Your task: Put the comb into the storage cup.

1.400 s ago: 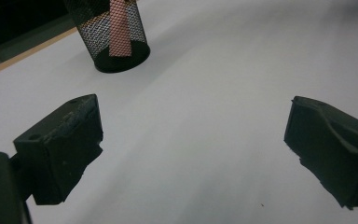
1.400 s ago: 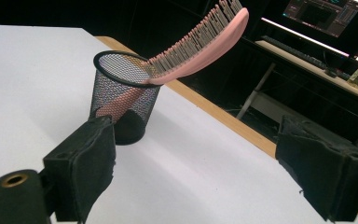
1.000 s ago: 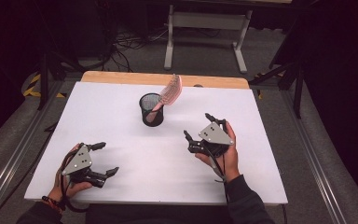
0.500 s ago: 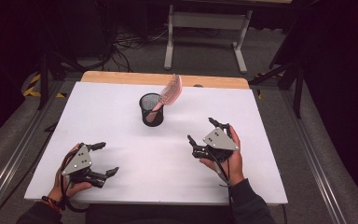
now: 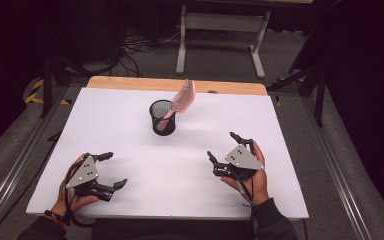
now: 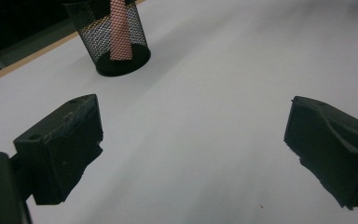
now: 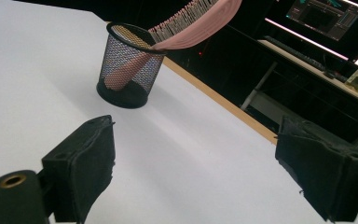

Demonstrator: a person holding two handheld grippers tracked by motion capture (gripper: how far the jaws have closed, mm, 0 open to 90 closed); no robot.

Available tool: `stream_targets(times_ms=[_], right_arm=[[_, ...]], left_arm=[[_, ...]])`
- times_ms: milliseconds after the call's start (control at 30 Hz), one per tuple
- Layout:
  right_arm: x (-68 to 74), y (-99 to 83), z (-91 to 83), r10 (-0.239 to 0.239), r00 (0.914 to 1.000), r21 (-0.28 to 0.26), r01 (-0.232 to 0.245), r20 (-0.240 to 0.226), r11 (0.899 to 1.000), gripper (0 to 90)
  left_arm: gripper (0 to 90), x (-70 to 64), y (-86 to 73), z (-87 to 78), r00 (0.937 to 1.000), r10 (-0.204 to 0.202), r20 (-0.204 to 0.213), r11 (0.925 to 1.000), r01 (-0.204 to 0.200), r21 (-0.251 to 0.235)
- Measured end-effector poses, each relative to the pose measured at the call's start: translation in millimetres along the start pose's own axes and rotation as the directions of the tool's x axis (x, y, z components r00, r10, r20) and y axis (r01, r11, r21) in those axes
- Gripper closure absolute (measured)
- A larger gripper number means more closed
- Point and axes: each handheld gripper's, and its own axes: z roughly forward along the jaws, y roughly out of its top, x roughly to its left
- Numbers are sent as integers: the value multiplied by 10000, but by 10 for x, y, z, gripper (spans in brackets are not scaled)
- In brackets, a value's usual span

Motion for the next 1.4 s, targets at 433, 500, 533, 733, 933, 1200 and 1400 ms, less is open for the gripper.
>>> stream_targets(times_ms=[433, 500, 533, 733, 933, 1200, 1400], right_arm=[[-9, -162, -104, 101, 9999, 245, -98, -113, 9997, 125], [-4, -182, -113, 34, 9999, 261, -31, -104, 9997, 125], [-4, -197, -115, -10, 9999, 271, 13, -129, 9996, 124], [4, -332, -132, -30, 9997, 474, 40, -223, 9989, 123], [-20, -434, -180, 167, 9995, 581, -151, -274, 9982, 120], [-72, -592, -278, 425, 9990, 718, -415, -126, 9966, 117], [-78, -700, -335, 626, 9980, 794, -617, -86, 9949, 111]], left_arm=[[54, 3, -2, -2, 10000, -10, -29, 10000, 10, 21], [54, 2, -2, -3, 10000, -6, -41, 10000, 6, 23], [54, 1, -2, -3, 10000, -6, -42, 10000, 6, 15], [54, 6, -3, -5, 10000, 5, -66, 10000, -5, 9], [53, 5, -1, -5, 10000, 6, -50, 10000, -6, 2], [54, 5, 0, -9, 10000, -19, -83, 10000, 19, -23], [54, 11, 0, -9, 9999, -71, -109, 10000, 70, -65]])
